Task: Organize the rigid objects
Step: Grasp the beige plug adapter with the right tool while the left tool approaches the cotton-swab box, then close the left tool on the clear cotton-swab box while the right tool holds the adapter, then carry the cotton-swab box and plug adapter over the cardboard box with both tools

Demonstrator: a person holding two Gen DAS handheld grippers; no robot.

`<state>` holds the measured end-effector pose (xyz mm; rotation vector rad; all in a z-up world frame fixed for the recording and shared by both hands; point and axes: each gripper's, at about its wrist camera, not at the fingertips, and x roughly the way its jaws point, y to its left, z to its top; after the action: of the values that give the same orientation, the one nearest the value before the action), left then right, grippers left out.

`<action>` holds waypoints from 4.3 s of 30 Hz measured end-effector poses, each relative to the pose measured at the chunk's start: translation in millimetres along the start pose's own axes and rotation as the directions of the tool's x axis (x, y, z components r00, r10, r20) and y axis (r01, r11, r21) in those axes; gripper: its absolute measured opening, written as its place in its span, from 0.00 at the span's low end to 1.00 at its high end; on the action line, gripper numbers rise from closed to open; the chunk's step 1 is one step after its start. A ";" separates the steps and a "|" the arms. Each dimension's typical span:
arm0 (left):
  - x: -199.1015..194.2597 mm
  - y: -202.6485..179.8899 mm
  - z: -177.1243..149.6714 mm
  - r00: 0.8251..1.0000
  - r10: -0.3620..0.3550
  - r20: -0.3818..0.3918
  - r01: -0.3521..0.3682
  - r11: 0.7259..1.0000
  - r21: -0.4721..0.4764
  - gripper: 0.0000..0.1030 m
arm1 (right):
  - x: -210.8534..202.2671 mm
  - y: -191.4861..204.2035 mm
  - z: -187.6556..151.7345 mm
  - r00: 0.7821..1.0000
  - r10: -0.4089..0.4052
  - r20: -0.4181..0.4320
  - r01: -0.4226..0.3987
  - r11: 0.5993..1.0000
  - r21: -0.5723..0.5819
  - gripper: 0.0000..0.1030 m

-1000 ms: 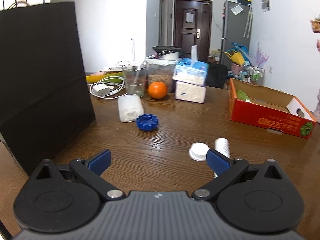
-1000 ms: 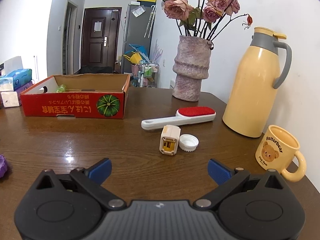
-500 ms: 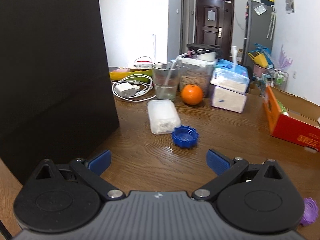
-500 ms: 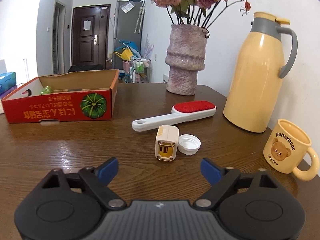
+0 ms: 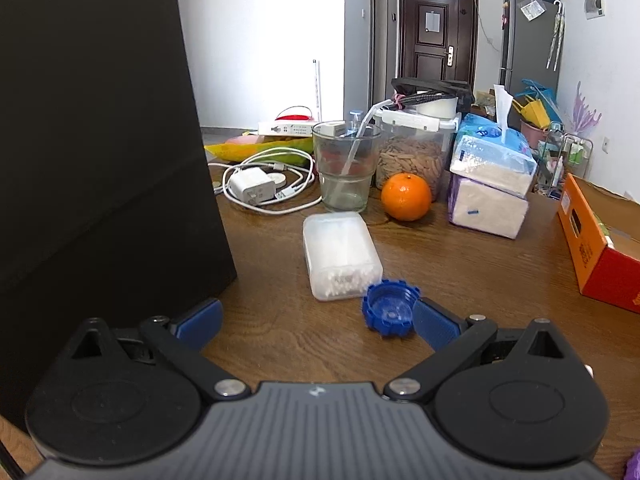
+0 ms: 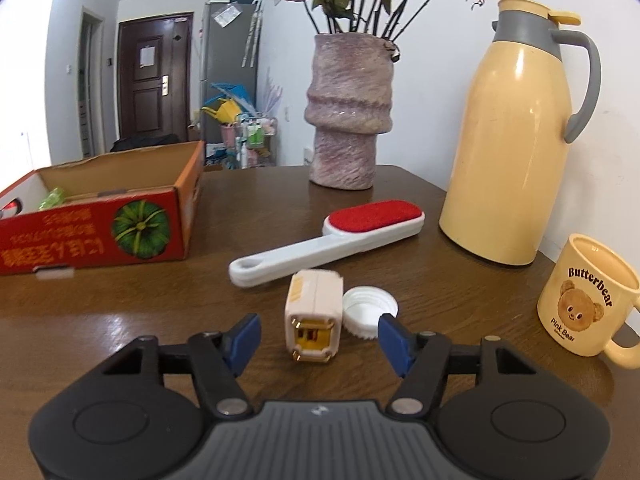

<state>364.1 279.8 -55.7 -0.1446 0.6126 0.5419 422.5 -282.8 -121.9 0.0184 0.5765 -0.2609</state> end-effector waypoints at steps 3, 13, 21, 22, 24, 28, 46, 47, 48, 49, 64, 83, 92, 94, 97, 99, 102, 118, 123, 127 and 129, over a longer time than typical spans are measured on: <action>9.9 -1.1 7.0 1.000 -0.003 -0.002 0.003 1.000 0.011 1.00 | 9.5 0.4 4.7 1.000 -0.020 -0.001 0.020 1.000 0.008 0.62; 57.8 -10.4 26.5 0.999 -0.030 -0.036 0.031 0.998 0.046 1.00 | 35.5 5.5 15.7 0.997 -0.076 -0.019 0.077 0.997 0.033 0.53; 99.1 -10.2 32.1 0.997 -0.043 -0.064 0.045 0.998 0.037 1.00 | 51.0 9.2 19.7 0.995 -0.090 -0.040 0.091 0.995 0.028 0.40; 104.4 -10.0 32.1 0.996 -0.041 -0.074 0.044 0.998 0.038 1.00 | 51.9 9.5 19.9 0.995 -0.089 -0.043 0.090 0.996 0.028 0.38; 113.4 -9.5 32.2 0.995 -0.043 -0.088 0.047 0.998 0.040 1.00 | 53.0 9.8 20.6 0.995 -0.085 -0.044 0.086 0.996 0.029 0.35; 125.5 -9.5 34.6 0.993 -0.048 -0.104 0.053 0.997 0.046 1.00 | 56.7 11.0 21.6 0.995 -0.084 -0.055 0.085 0.996 0.024 0.33; 155.3 -11.4 39.6 0.981 -0.082 -0.175 0.101 0.989 0.104 0.64 | 56.4 11.6 21.6 0.995 -0.089 -0.055 0.090 0.996 0.019 0.33; 155.2 -11.4 39.8 0.981 -0.082 -0.175 0.101 0.989 0.105 0.64 | 56.5 11.8 21.7 0.995 -0.089 -0.055 0.090 0.996 0.019 0.33; 155.1 -11.2 39.8 0.981 -0.082 -0.174 0.101 0.989 0.105 0.64 | 56.3 11.6 21.6 0.995 -0.089 -0.055 0.090 0.996 0.020 0.32; 155.0 -11.0 39.9 0.982 -0.082 -0.173 0.101 0.989 0.105 0.64 | 56.2 11.2 22.0 0.995 -0.089 -0.054 0.090 0.996 0.021 0.32; 143.3 -10.3 38.9 0.988 -0.064 -0.137 0.078 0.991 0.105 0.64 | 42.6 11.0 19.3 0.995 -0.098 -0.001 0.098 0.995 0.020 0.31; 79.4 -12.4 29.5 0.996 -0.092 -0.005 0.092 0.991 0.098 0.64 | 11.7 10.7 15.6 0.997 -0.053 0.061 0.050 0.997 0.051 0.31; 45.3 -22.7 13.3 0.991 -0.131 0.024 0.128 0.985 0.117 0.64 | -5.9 9.5 11.1 0.996 -0.019 0.084 0.014 0.998 0.065 0.31; 38.6 -25.0 9.9 0.990 -0.138 0.026 0.135 0.984 0.118 0.64 | -10.0 9.5 10.0 0.996 -0.010 0.089 0.004 0.998 0.066 0.31; 27.4 -29.4 3.5 0.988 -0.150 0.029 0.146 0.982 0.122 0.64 | -15.9 9.4 9.2 0.995 0.005 0.099 -0.012 0.998 0.067 0.31; 19.4 -32.1 -0.7 0.987 -0.160 0.033 0.155 0.980 0.124 0.64 | -20.3 9.9 8.3 0.994 0.016 0.108 -0.023 0.998 0.066 0.31; 8.2 -35.0 -6.8 0.984 -0.174 0.040 0.169 0.978 0.119 0.64 | -27.8 9.7 6.8 0.992 0.035 0.122 -0.044 0.997 0.068 0.31; -58.0 -63.0 -32.9 0.966 -0.247 0.079 0.235 0.962 0.136 0.64 | -74.5 16.7 -6.1 0.974 0.146 0.172 -0.154 0.988 0.030 0.31; -79.2 -81.8 -39.2 0.956 -0.281 0.083 0.265 0.950 0.163 0.64 | -86.2 23.1 -8.1 0.965 0.188 0.181 -0.192 0.981 0.006 0.31; -92.9 -98.0 -44.0 0.946 -0.314 0.083 0.297 0.939 0.172 0.64 | -91.7 27.5 -8.0 0.959 0.220 0.181 -0.222 0.975 -0.007 0.31; -98.6 -107.7 -46.4 0.940 -0.333 0.078 0.316 0.932 0.176 0.64 | -94.4 30.7 -8.0 0.955 0.234 0.182 -0.236 0.972 -0.014 0.31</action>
<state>329.5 131.5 -39.1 -0.0616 0.5118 0.1760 349.7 -229.8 -79.2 0.0697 0.3861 -0.0317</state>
